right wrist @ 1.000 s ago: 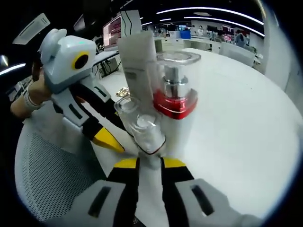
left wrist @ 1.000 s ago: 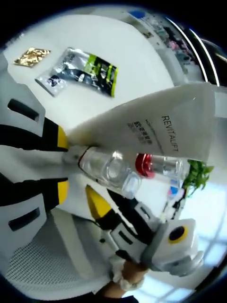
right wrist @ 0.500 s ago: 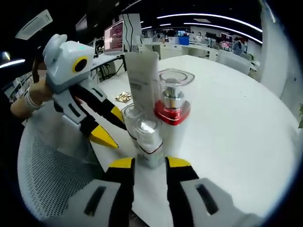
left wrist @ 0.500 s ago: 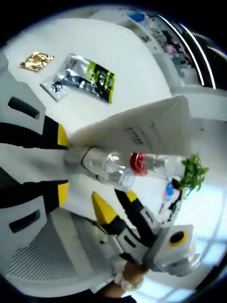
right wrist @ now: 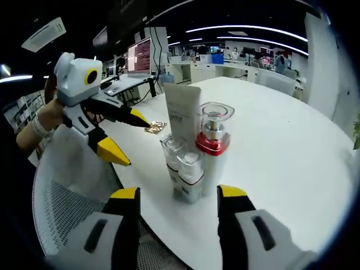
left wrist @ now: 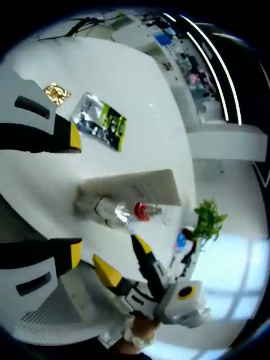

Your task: Arrange the skincare products in the storage area until every visible bottle or jar stands upright without overlapping.

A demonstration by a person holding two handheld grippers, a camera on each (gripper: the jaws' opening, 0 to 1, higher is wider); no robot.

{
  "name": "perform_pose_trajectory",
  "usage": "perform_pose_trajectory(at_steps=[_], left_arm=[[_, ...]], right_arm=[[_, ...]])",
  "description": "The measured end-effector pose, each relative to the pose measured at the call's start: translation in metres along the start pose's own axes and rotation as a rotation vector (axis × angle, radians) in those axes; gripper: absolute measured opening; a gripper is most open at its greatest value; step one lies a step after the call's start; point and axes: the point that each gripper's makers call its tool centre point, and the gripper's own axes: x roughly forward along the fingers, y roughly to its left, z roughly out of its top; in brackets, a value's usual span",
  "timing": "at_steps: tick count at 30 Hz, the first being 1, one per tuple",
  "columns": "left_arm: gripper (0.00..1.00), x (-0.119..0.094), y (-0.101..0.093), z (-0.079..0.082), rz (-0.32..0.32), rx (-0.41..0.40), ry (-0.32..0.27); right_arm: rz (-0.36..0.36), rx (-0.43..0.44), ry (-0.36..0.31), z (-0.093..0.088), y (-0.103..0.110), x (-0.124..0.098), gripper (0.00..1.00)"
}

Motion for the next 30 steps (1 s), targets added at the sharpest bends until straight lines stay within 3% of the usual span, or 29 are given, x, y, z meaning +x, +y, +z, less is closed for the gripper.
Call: perform_pose_trajectory(at_steps=[5, 16, 30], left_arm=[[0.72, -0.019, 0.019, 0.007, 0.081, -0.015, -0.029], [0.88, -0.036, 0.039, 0.012, 0.144, -0.014, -0.075], [0.93, -0.048, 0.070, 0.009, 0.138, -0.033, -0.079]], right_arm=[[-0.018, 0.047, -0.025, 0.001, -0.002, -0.006, 0.70], [-0.060, 0.071, -0.053, 0.013, -0.004, -0.014, 0.80], [-0.098, 0.021, -0.058, 0.028, -0.001, -0.010, 0.87]])
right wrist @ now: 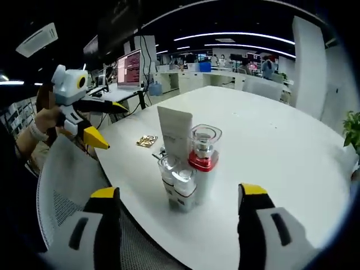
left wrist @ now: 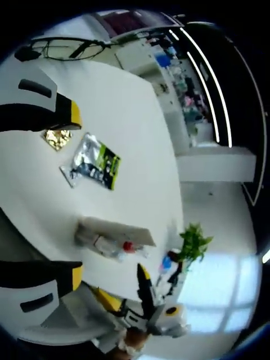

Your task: Arrange the skincare products in the storage area until every visible bottle or jar stands upright without overlapping.

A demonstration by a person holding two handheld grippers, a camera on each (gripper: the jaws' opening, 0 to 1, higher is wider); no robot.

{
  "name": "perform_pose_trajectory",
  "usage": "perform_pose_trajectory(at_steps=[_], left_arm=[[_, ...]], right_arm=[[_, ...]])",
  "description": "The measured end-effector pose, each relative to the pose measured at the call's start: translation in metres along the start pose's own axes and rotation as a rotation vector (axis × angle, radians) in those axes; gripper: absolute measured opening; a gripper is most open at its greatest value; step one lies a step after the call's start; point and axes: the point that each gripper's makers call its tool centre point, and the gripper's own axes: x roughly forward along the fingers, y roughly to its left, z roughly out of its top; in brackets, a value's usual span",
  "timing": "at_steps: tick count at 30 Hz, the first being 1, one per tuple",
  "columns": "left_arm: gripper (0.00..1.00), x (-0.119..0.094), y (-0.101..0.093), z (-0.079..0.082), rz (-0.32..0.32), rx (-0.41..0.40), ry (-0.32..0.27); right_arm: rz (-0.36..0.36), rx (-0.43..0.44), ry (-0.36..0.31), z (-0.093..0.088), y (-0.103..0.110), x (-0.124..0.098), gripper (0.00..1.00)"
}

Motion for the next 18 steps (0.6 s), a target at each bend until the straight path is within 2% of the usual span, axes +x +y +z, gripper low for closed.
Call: perform_pose_trajectory(at_steps=[4, 7, 9, 12, 18], left_arm=[[0.96, 0.001, 0.007, -0.005, -0.017, -0.003, 0.018], [0.97, -0.001, 0.014, -0.005, -0.028, 0.001, 0.009], [0.97, -0.002, 0.021, -0.010, -0.054, -0.020, 0.007], [0.97, -0.003, 0.034, -0.019, -0.053, -0.037, 0.024], [0.97, -0.005, 0.041, -0.030, -0.100, -0.058, 0.047]], right_arm=[[-0.017, -0.001, 0.002, 0.002, -0.001, 0.001, 0.90], [-0.044, 0.001, -0.003, 0.004, -0.004, 0.001, 0.92], [-0.073, 0.017, 0.004, 0.002, -0.010, 0.002, 0.94], [-0.089, 0.037, 0.021, 0.001, -0.011, 0.005, 0.96], [-0.101, 0.044, 0.056, 0.001, -0.006, 0.010, 0.99]])
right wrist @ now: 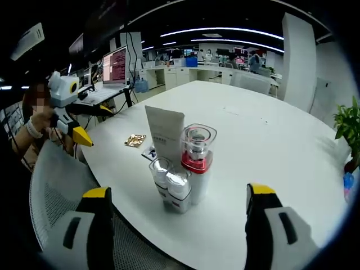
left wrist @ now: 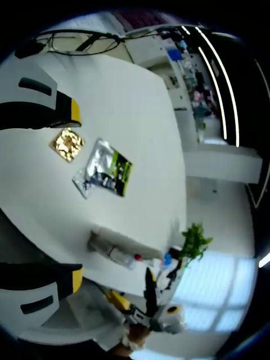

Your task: Arrange the skincare products in the storage area until every visible bottle or jar stands upright without overlapping.

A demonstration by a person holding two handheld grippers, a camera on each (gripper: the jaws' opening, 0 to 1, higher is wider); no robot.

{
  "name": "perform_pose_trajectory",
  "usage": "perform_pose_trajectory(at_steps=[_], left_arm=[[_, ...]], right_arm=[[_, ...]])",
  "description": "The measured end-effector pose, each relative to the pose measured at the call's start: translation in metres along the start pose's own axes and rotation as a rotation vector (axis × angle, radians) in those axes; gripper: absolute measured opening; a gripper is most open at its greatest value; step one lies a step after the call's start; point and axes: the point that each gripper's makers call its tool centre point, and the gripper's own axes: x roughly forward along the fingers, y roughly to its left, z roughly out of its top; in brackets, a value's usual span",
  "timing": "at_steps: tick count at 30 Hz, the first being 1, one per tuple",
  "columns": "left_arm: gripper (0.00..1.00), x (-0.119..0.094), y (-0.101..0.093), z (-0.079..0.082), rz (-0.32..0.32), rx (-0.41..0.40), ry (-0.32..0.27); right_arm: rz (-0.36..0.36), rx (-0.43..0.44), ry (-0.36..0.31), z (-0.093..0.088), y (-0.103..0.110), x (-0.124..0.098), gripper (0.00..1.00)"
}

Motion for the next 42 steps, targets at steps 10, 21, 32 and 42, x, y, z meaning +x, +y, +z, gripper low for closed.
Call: perform_pose_trajectory(at_steps=[10, 21, 32, 42], left_arm=[[0.97, 0.019, 0.000, -0.010, -0.129, 0.042, 0.045], [0.97, 0.033, -0.013, -0.021, -0.210, 0.060, 0.050], [0.97, 0.055, -0.003, -0.016, -0.194, 0.050, 0.054], [0.97, 0.071, 0.012, -0.017, -0.176, 0.026, 0.128]], right_arm=[[0.003, -0.030, 0.026, 0.005, 0.012, -0.009, 1.00], [0.072, -0.050, 0.004, 0.035, 0.010, -0.031, 1.00], [0.165, -0.136, 0.040, 0.090, -0.002, -0.023, 0.95], [0.275, -0.149, 0.077, 0.131, -0.020, 0.017, 0.92]])
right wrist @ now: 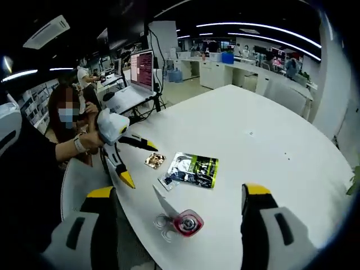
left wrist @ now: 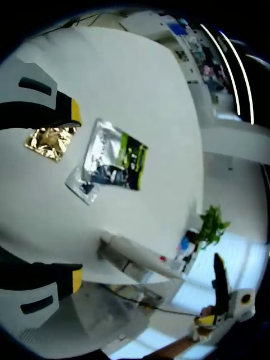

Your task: Arrange the skincare products in the storage area until every visible bottle or jar stands upright without overlapping.

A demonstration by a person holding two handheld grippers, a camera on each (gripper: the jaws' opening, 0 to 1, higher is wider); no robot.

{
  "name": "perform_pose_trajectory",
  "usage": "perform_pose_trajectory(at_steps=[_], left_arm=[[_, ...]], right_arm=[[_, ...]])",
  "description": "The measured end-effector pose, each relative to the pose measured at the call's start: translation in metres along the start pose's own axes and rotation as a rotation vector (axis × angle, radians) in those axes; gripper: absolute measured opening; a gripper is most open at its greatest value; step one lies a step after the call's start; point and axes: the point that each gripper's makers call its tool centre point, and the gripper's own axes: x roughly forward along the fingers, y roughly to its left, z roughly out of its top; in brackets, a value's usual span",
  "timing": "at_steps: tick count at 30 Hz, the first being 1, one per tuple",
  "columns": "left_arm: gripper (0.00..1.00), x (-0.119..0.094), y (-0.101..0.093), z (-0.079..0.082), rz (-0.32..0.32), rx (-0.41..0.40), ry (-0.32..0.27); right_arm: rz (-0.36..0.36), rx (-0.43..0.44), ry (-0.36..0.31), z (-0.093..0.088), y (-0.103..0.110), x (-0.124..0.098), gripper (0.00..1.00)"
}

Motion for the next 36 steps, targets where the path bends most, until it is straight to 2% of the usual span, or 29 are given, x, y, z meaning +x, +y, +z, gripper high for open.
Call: perform_pose_trajectory(at_steps=[3, 9, 12, 16, 18, 19, 21, 25, 29, 32, 36], left_arm=[[0.97, 0.000, 0.002, 0.000, 0.006, -0.020, 0.007], [0.97, 0.008, 0.012, -0.003, 0.025, -0.053, 0.030], [0.97, 0.014, 0.014, 0.000, 0.023, -0.078, 0.027], [0.97, 0.024, 0.016, 0.005, 0.017, -0.124, 0.012], [0.96, 0.031, 0.015, 0.005, -0.007, -0.111, 0.014], [0.95, 0.034, 0.015, 0.002, -0.022, -0.094, 0.034], [0.95, 0.038, 0.018, 0.001, -0.011, -0.124, 0.047], [0.93, 0.046, 0.024, 0.003, -0.018, -0.168, 0.041], [0.91, 0.051, 0.025, 0.005, -0.028, -0.201, 0.040], [0.90, 0.055, 0.031, 0.001, -0.016, -0.224, 0.057], [0.86, 0.058, 0.040, -0.003, 0.016, -0.212, 0.067]], right_arm=[[0.025, -0.004, 0.020, 0.004, -0.012, 0.013, 0.92], [0.075, 0.025, 0.019, 0.007, -0.035, 0.047, 0.89], [0.092, 0.012, 0.062, -0.001, -0.045, 0.067, 0.89], [0.136, 0.037, 0.128, -0.020, -0.056, 0.093, 0.85], [0.138, 0.042, 0.177, -0.032, -0.061, 0.103, 0.85], [0.136, 0.037, 0.195, -0.037, -0.064, 0.107, 0.84], [0.141, 0.036, 0.228, -0.048, -0.067, 0.118, 0.81], [0.170, 0.060, 0.246, -0.061, -0.066, 0.136, 0.76], [0.201, 0.065, 0.263, -0.069, -0.064, 0.151, 0.77], [0.214, 0.066, 0.280, -0.073, -0.059, 0.157, 0.77], [0.219, 0.059, 0.330, -0.082, -0.059, 0.166, 0.73]])
